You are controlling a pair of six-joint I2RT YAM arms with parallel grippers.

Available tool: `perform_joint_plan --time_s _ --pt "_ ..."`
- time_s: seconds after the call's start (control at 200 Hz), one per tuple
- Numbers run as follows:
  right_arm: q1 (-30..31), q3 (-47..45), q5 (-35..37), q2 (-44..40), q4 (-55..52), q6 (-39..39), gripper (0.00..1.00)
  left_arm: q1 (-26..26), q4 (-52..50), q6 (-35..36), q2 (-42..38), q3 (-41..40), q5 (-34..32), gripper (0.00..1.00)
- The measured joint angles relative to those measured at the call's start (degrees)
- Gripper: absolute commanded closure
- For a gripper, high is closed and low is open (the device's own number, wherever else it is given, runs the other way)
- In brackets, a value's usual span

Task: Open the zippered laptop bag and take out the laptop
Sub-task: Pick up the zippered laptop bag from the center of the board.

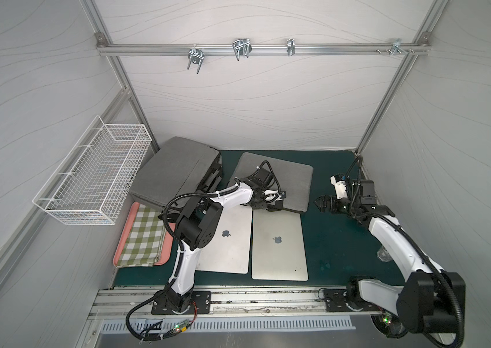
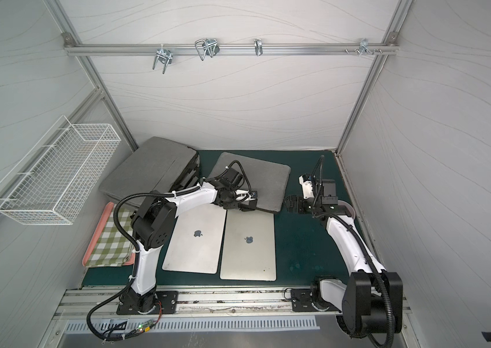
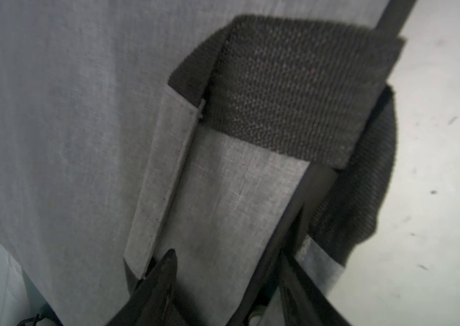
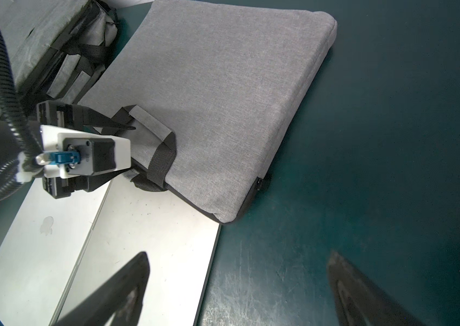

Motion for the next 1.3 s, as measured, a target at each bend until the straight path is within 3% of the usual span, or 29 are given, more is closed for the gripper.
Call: perform_joint_plan --time_s 0.22,0.375,0.435,0.525,0.62,0.895,1.17,1.3 --pt "0.04 -0.96 -0.31 0.37 0.09 0.44 0.02 -0.48 3.91 1.14 2.05 -0.09 -5.42 0.43" --pt "0.11 -1.77 -0.57 0.92 0.17 1.31 0.02 -1.18 6.25 2.51 2.67 -0.24 -9.27 0.51" --pt "0.20 -1.99 -0.63 1.09 0.48 1.46 0.03 -1.42 6.91 3.17 2.86 -0.24 -10.10 0.60" --pt "0.28 -2.34 -0.94 1.49 1.40 1.79 0.04 -1.77 7.48 4.15 2.99 -0.31 -11.37 0.86" --pt "0.33 -3.45 -1.27 1.86 3.50 2.23 0.06 -1.92 8.44 4.79 2.97 -0.28 -12.48 1.00" --pt "0.79 -8.44 -2.51 4.50 13.60 3.82 0.19 -0.87 5.90 3.43 0.31 -0.17 -10.86 1.00" --pt "4.55 -10.93 -6.64 6.93 25.55 9.01 0.23 2.19 -4.81 4.00 -4.15 0.50 -5.49 1.00" --pt "6.54 -13.62 -9.60 9.77 31.95 12.04 0.30 4.42 -11.56 4.98 -4.59 4.07 -3.10 1.00"
